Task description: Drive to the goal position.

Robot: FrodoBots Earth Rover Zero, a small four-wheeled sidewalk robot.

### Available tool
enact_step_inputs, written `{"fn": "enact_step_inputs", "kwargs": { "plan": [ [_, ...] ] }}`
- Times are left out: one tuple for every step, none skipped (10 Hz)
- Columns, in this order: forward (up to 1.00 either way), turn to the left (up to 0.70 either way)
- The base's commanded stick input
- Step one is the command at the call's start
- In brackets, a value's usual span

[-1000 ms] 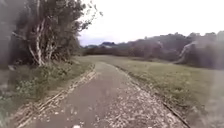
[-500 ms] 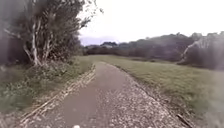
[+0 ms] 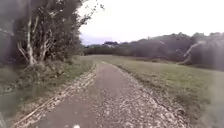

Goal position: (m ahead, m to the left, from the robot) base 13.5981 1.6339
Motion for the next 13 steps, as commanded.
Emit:
{"fn": "enact_step_inputs", "kwargs": {
  "plan": [
    [0.70,0.00],
    [0.70,0.00],
    [0.70,0.00],
    [0.70,0.00],
    [0.70,0.00],
    [0.70,0.00],
    [0.70,0.00],
    [0.70,0.00],
    [0.70,0.00],
    [0.70,0.00],
    [0.70,0.00],
    [0.70,0.00],
    [0.70,0.00]
  ]
}}
